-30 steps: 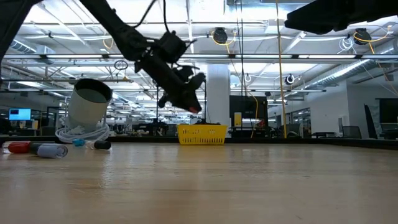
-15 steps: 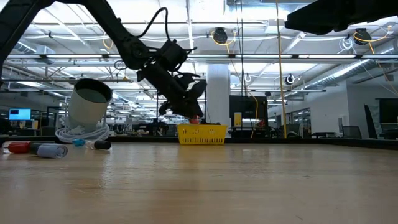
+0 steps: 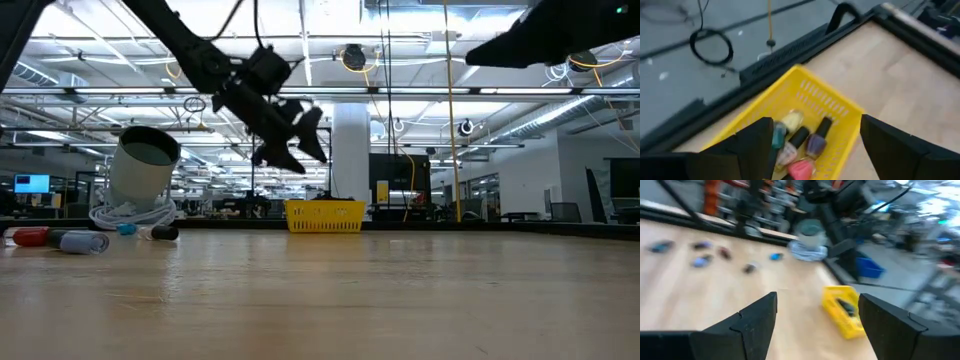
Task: Pick & Place Nail Polish
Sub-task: Put the blue nail polish bottle into the yellow bin
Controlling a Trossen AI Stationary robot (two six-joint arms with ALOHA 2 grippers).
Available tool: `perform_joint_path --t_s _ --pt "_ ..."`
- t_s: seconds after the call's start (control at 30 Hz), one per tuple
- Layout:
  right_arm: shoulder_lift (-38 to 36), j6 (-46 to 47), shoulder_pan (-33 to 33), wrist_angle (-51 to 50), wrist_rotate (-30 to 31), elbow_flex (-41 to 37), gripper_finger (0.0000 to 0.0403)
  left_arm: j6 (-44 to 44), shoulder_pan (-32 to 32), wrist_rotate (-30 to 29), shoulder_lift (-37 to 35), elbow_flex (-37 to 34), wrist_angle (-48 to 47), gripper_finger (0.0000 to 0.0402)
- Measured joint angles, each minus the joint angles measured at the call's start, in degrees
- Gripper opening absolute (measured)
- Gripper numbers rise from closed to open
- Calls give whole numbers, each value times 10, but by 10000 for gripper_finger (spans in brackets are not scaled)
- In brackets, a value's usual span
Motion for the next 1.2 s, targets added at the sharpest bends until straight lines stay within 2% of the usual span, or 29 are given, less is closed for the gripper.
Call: perform_joint_path --t_s 0.1,0.23,0.43,0.6,0.87,1.2 --pt "-49 25 -9 -39 -79 0 267 24 -17 -1 -33 0 -2 305" --pt "-103 45 -44 -33 -170 -37 267 57 -45 -1 -77 0 19 310" --pt "-160 55 -149 25 -275 -108 267 118 -93 -1 -148 0 21 304" --pt "-212 67 -239 18 -356 -129 267 157 -131 -1 -203 0 -14 307" --pt "-275 69 -316 -39 -364 -130 267 181 -164 -3 -268 -25 -60 296" --pt "-320 78 -327 -99 -361 -133 267 133 -203 -83 -361 -168 -15 287"
